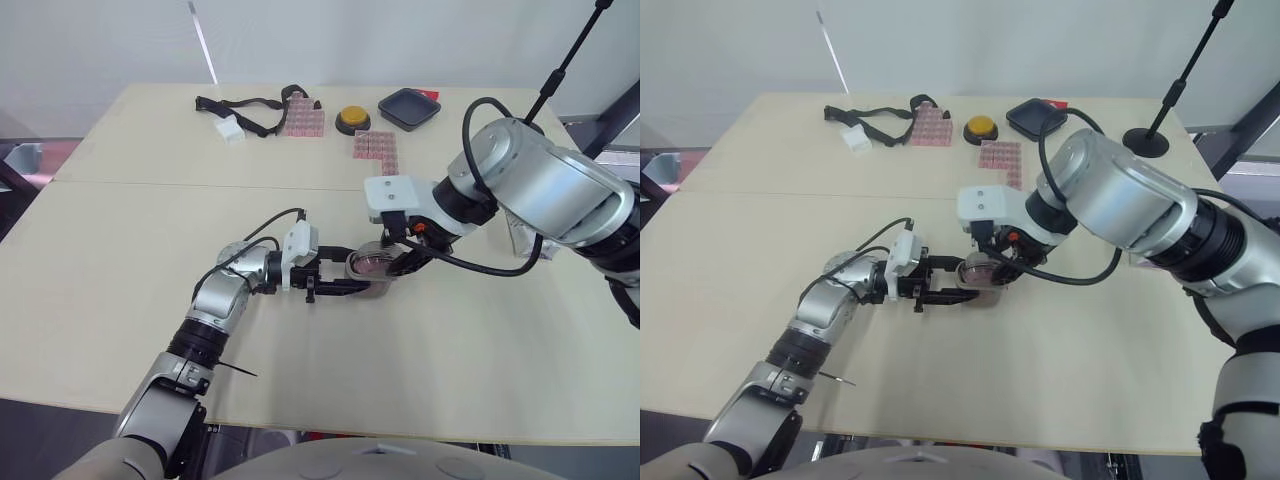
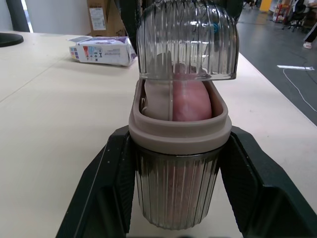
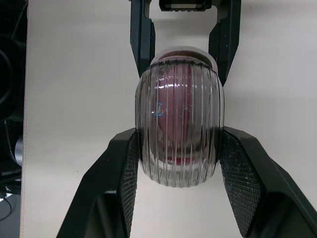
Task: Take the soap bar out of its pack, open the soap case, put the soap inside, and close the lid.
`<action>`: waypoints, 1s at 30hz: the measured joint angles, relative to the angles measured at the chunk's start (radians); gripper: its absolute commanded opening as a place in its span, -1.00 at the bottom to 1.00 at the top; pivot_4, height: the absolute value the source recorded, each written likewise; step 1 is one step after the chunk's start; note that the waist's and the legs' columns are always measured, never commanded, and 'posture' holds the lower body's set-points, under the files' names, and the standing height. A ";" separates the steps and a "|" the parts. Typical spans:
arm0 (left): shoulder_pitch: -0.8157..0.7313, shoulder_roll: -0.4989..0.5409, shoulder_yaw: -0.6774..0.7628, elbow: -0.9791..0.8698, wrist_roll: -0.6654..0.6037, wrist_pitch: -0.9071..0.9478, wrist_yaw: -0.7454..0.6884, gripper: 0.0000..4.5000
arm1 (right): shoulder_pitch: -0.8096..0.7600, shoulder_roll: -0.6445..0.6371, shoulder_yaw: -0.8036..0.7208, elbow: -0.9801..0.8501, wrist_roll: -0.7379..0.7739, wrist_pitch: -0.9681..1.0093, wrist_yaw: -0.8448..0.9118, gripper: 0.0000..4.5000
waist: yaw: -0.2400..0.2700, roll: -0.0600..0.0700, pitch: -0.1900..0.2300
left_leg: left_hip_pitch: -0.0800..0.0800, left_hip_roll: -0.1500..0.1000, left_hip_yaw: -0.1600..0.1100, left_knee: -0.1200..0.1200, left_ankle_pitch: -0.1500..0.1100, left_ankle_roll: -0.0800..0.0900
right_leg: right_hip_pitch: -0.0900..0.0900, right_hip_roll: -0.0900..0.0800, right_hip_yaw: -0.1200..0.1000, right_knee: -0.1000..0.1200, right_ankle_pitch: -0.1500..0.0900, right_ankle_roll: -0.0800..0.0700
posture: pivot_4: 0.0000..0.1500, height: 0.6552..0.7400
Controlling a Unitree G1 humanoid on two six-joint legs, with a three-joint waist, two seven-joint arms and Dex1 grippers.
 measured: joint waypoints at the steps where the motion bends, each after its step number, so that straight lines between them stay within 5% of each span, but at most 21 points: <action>1: 0.000 -0.002 0.000 0.002 0.001 0.000 0.000 -0.14 | 0.000 0.003 0.001 0.001 0.000 0.000 -0.003 -0.15 | 0.000 0.000 0.000 | 0.000 0.000 0.000 0.000 0.000 0.000 | 0.000 0.000 0.000 0.000 0.000 0.000 | 1.00 1.00; 30: 0.000 -0.007 0.004 0.019 0.010 0.000 0.013 -0.14 | -0.020 0.065 0.054 0.043 -0.018 0.000 -0.044 -0.15 | -0.010 -0.001 -0.001 | 0.002 0.000 0.000 0.000 0.001 -0.001 | 0.000 0.000 0.000 0.003 0.000 0.000 | 1.00 1.00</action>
